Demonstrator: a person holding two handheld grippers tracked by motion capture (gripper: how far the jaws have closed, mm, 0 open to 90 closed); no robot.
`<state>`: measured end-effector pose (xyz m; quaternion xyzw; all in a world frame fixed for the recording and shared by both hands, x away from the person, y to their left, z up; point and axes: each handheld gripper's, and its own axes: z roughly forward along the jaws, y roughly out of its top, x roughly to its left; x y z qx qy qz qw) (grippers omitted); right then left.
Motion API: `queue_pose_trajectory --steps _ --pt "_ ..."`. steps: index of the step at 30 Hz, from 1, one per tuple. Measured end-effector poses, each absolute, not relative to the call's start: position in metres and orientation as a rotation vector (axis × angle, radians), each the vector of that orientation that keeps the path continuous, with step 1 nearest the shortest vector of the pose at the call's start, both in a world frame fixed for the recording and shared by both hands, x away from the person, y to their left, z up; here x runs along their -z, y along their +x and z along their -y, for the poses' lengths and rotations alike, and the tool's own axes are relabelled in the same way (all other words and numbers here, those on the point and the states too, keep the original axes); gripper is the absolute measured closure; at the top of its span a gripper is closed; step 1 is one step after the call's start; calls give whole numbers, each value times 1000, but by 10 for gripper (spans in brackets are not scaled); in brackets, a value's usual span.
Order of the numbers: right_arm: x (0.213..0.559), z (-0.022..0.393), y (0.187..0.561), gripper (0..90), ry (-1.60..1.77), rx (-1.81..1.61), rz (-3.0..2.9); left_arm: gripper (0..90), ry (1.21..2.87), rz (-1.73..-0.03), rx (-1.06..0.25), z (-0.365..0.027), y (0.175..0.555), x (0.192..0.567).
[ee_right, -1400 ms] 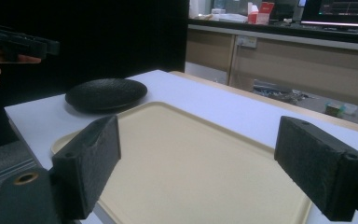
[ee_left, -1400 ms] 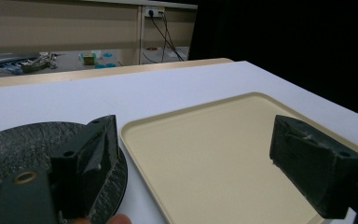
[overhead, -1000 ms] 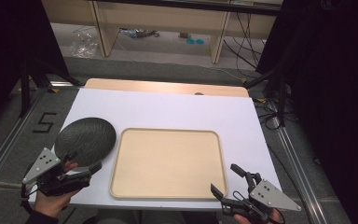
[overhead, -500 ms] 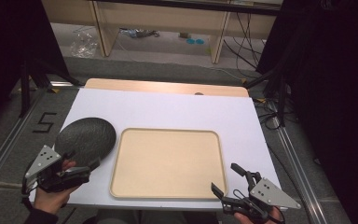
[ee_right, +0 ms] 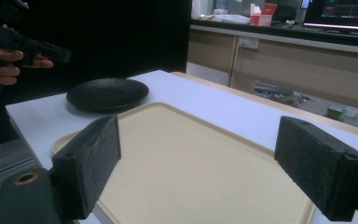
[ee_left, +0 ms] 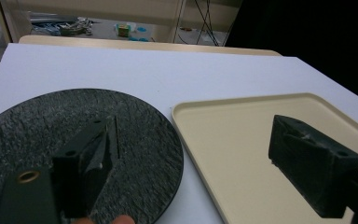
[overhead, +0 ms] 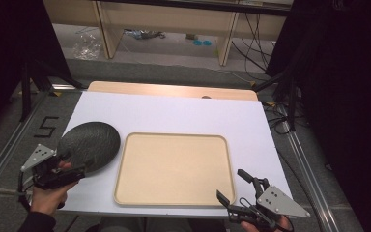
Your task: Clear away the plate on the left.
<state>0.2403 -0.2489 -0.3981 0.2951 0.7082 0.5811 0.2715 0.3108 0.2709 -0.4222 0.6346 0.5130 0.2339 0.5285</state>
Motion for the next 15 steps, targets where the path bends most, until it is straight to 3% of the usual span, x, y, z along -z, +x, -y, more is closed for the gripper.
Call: queue_pose_trajectory --steps 15 --pt "397 249 240 156 786 -1553 -1933 175 1460 -1357 -504 -295 344 434"
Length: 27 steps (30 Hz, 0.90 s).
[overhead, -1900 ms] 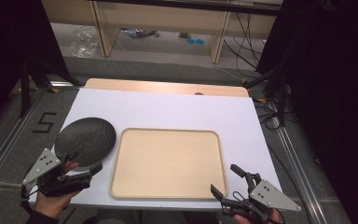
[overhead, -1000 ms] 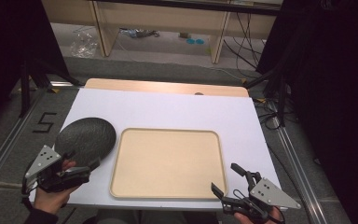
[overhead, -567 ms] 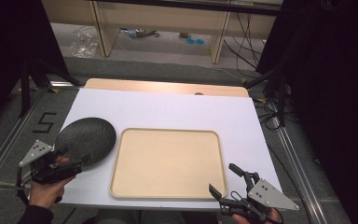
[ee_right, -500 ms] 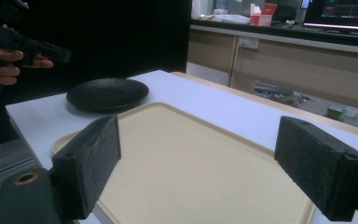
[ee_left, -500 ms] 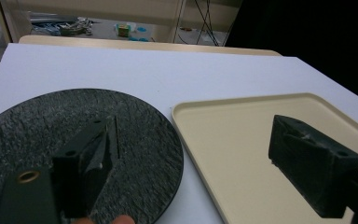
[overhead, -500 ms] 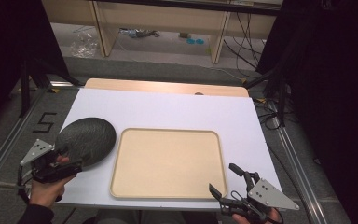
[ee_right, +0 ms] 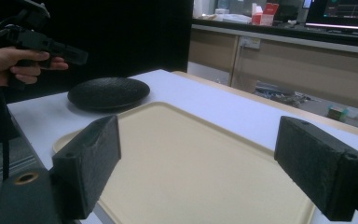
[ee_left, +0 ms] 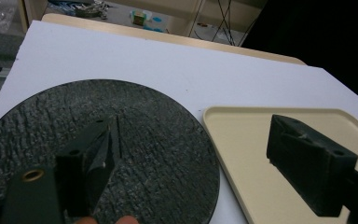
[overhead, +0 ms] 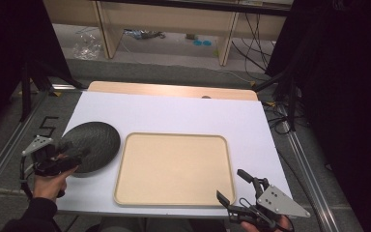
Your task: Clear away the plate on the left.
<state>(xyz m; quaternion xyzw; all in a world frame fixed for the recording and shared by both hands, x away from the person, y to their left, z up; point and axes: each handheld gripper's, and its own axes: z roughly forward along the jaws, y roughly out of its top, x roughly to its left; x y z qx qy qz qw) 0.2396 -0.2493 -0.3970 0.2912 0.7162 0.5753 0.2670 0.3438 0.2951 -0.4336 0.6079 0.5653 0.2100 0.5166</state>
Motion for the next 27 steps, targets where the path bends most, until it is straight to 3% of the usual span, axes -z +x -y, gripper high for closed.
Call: queue_pose_trajectory --steps 10,13,17,27 --pt "396 249 239 157 783 -1558 -1935 173 1386 -1464 -480 -321 354 438" --pt "398 247 240 158 757 -1568 -1943 178 1336 -1541 -394 -332 358 443" --pt "396 247 240 158 753 -1553 -1934 182 1292 -1621 -373 -346 361 448" --pt "396 246 239 161 750 -1535 -1966 244 1263 -1686 -320 -372 367 461"
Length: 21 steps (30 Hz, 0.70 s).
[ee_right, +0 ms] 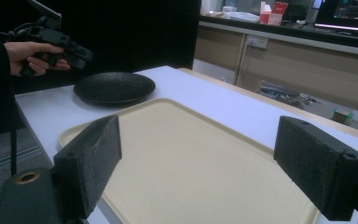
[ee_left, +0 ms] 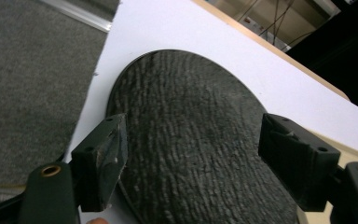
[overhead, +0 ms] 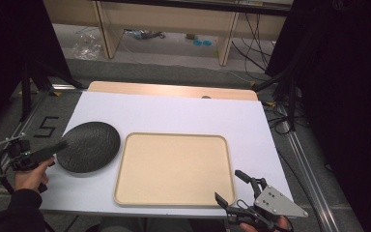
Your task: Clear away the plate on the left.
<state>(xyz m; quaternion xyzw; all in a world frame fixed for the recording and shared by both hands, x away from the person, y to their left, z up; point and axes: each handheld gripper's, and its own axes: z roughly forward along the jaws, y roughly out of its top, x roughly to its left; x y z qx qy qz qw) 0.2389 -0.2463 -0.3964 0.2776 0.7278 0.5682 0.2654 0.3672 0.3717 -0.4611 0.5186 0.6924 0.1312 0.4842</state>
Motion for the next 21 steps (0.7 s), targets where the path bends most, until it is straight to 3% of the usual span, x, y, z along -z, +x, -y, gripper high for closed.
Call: queue_pose_trajectory --steps 7,21 --pt "396 246 239 162 747 -1537 -1973 268 1228 -1750 -276 -380 372 474" --pt "398 244 240 171 706 -1533 -1988 418 1173 -1796 -139 -392 375 491"
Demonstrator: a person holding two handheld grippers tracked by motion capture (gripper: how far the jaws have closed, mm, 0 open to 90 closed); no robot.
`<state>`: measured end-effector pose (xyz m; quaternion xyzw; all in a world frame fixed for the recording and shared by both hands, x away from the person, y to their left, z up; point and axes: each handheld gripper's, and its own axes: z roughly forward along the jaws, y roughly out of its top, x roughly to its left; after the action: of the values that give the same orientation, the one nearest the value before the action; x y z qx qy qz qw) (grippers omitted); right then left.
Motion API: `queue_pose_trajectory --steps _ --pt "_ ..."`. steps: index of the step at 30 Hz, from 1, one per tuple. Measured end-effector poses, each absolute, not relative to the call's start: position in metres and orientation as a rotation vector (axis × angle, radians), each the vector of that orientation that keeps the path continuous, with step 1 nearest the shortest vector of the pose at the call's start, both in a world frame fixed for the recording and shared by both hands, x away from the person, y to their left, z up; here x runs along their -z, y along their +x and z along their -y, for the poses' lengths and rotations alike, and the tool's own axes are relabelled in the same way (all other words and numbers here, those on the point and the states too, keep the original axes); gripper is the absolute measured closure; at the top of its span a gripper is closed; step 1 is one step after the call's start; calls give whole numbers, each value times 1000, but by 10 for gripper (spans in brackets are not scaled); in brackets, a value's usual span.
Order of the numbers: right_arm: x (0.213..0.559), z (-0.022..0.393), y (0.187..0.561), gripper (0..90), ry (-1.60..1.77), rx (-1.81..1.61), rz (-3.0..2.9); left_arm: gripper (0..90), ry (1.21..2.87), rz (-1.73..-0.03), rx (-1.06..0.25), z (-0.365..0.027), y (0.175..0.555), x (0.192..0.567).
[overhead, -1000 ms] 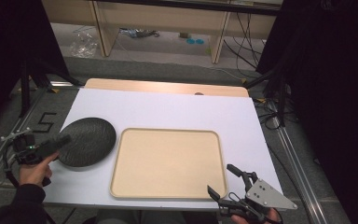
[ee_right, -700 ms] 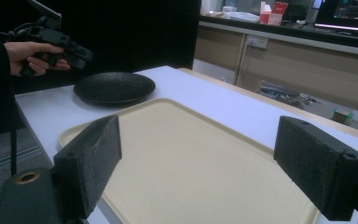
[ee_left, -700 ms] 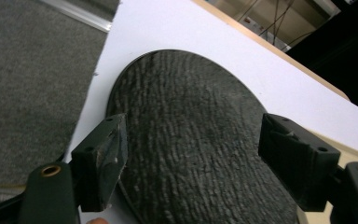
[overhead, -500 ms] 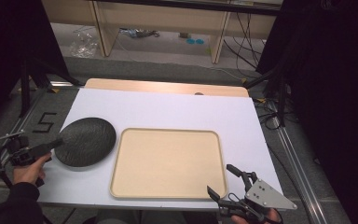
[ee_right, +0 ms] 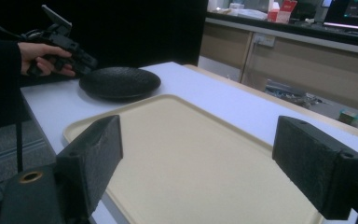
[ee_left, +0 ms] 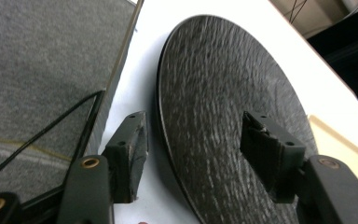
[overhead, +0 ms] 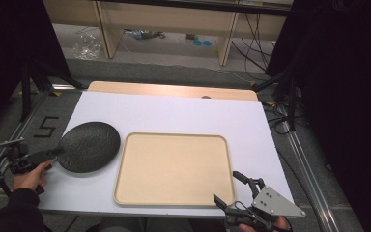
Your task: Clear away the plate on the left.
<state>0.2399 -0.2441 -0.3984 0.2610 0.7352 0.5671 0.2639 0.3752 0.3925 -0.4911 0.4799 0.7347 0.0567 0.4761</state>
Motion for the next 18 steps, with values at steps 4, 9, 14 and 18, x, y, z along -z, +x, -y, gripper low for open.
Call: queue_pose_trajectory --steps 4,9,14,18 --pt "397 243 240 179 695 -1529 -1987 450 1187 -1817 -123 -392 376 494" --pt "397 241 239 182 662 -1507 -2015 493 1196 -1818 -77 -391 378 498" --pt "398 240 238 182 654 -1506 -2022 528 1202 -1821 -55 -389 380 499" --pt "398 239 238 182 649 -1502 -2021 603 1190 -1829 -25 -391 380 502"
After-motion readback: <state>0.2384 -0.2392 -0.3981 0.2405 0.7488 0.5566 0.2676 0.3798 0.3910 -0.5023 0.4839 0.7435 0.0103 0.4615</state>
